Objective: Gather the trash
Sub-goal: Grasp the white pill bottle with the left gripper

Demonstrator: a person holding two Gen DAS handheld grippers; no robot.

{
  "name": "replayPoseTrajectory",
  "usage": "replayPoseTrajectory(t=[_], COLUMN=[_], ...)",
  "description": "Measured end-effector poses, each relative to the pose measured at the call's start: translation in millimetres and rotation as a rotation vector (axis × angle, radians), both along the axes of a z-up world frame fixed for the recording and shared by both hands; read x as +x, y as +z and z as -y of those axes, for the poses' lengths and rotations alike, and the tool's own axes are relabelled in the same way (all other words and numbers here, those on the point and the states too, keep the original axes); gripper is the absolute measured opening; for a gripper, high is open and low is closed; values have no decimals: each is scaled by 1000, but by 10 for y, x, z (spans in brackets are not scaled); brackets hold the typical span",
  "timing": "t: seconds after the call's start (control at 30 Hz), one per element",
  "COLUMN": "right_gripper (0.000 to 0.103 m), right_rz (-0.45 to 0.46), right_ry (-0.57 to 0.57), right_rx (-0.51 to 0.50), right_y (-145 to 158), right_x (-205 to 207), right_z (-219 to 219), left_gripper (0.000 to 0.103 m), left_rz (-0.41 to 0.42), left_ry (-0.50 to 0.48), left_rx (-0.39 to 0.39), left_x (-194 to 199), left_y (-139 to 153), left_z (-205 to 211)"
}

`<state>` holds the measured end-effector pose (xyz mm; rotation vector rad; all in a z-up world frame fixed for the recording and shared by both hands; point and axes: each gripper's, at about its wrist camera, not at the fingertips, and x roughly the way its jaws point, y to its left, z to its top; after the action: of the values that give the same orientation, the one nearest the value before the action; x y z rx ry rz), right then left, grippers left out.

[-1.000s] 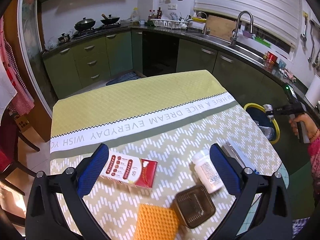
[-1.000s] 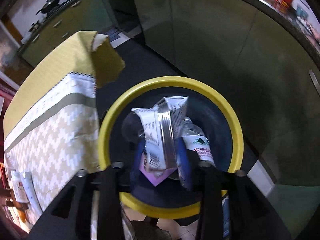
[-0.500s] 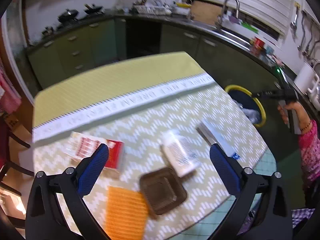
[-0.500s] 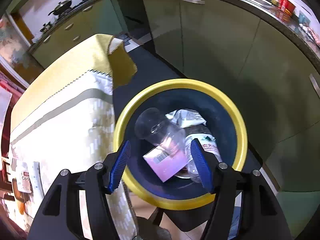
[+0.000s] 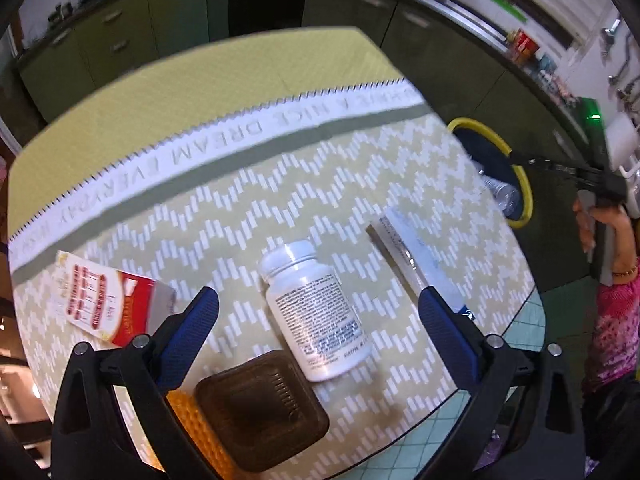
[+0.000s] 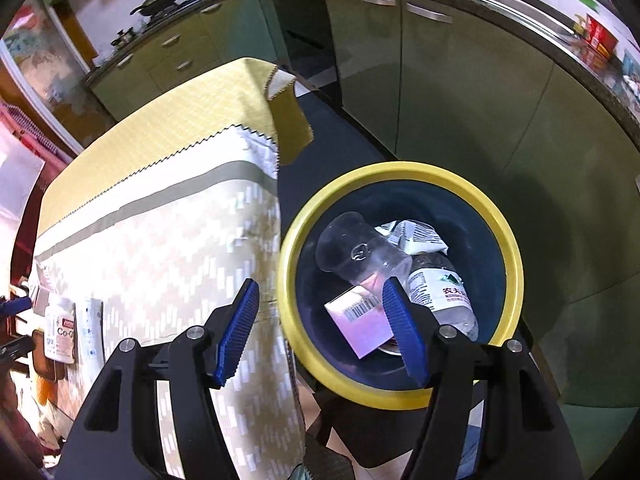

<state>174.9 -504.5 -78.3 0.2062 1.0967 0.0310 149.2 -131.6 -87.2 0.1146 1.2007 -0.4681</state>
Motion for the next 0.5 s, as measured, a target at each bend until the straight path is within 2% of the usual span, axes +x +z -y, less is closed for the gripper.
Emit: replayPoseTrajectory(t=[0.17, 0.3, 0.37, 0.5], right_gripper=[65, 65, 65, 65], right_rz=[12, 17, 17, 15], right_ry=[26, 40, 45, 49], right_rx=[0, 3, 6, 10], right_y=[19, 1, -13, -41], right_x=[-27, -33, -35, -34], right_z=[-87, -129, -143, -156], left_gripper=[82, 78, 71, 67], left_rz=[-81, -102, -112, -128], left_ry=[14, 25, 25, 18], left_rx=[25, 38, 36, 45], left_x=[101, 121, 122, 128], left_y=[-186, -242, -261, -310], left_z=[91, 115, 126, 158])
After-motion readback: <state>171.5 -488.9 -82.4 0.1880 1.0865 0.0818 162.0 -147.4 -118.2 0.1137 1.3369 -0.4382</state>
